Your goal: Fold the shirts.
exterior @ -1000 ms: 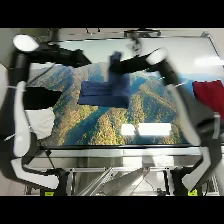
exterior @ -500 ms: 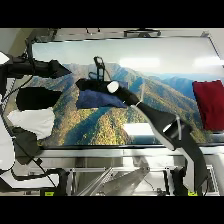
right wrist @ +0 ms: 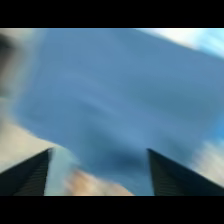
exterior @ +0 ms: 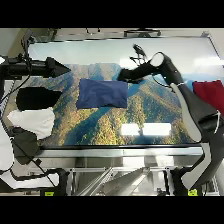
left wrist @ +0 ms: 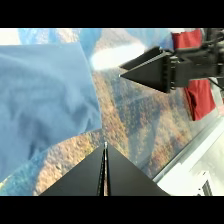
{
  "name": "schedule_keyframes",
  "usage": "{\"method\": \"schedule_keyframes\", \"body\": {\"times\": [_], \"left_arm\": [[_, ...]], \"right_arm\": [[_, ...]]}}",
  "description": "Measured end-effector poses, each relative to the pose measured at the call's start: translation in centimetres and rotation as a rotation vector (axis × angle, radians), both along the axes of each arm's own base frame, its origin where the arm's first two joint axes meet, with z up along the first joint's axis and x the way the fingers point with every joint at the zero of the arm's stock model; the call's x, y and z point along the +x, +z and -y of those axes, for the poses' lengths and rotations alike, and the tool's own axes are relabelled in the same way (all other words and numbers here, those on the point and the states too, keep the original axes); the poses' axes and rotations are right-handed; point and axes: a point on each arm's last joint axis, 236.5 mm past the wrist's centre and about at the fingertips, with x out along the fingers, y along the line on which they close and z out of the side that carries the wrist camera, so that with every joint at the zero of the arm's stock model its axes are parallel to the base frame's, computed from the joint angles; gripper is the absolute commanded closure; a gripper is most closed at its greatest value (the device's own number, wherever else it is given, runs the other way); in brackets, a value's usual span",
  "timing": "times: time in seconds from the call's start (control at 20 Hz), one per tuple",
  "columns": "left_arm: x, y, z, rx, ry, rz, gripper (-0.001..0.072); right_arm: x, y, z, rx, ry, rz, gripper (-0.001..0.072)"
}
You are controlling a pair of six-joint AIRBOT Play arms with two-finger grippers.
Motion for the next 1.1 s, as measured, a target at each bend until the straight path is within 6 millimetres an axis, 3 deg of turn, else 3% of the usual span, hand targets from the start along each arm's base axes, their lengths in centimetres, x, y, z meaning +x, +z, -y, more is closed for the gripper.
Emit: {"method": "schedule_keyframes", "body": {"times": [0.1, 0.2, 0.4, 0.5, 0.55, 0.6, 0.65, 0.7, 0.8, 0.9, 1.0, 1.1], "left_arm": [[0.0, 0.1, 0.0, -0.004, 0.000, 0.001, 0.0689], [0.0, 0.1, 0.1, -0.006, -0.001, 0.003, 0.0689], [0.1, 0.2, 0.1, -0.005, -0.001, 0.008, 0.0689], [0.1, 0.2, 0.1, -0.003, -0.004, 0.011, 0.0689], [0.0, 0.1, 0.1, -0.002, -0.008, 0.013, 0.0689], [0.0, 0.1, 0.1, 0.000, -0.010, 0.016, 0.0689], [0.0, 0.1, 0.1, 0.000, -0.010, 0.016, 0.0689], [0.0, 0.1, 0.1, 0.001, -0.012, 0.019, 0.0689], [0.0, 0.2, 0.1, 0.001, -0.012, 0.019, 0.0689], [0.0, 0.1, 0.1, 0.002, -0.014, 0.021, 0.0689], [0.0, 0.1, 0.1, 0.002, -0.014, 0.021, 0.0689], [0.0, 0.1, 0.1, 0.002, -0.014, 0.021, 0.0689]], "right_arm": [[-0.8, -3.2, 3.2, -0.056, -0.072, -0.114, -0.0001], [-1.3, -6.0, 3.9, -0.059, -0.114, -0.190, 0.0001], [-1.6, -9.7, 1.0, 0.042, -0.133, -0.268, 0.0004], [-1.5, -10.4, -1.5, 0.124, -0.119, -0.275, 0.0016], [-1.5, -10.4, -2.7, 0.169, -0.114, -0.279, 0.0189], [-1.5, -10.6, -3.6, 0.195, -0.103, -0.270, 0.0503], [-1.4, -11.0, -4.2, 0.212, -0.094, -0.262, 0.0619], [-1.2, -10.7, -5.0, 0.252, -0.092, -0.255, 0.0693], [-0.1, -8.3, -6.2, 0.342, -0.095, -0.207, 0.0694], [0.7, -6.0, -6.1, 0.375, -0.088, -0.156, 0.0695], [2.0, -1.5, -4.6, 0.401, -0.096, -0.066, 0.0695], [2.4, 2.0, -1.7, 0.359, -0.096, 0.008, 0.0695]]}}
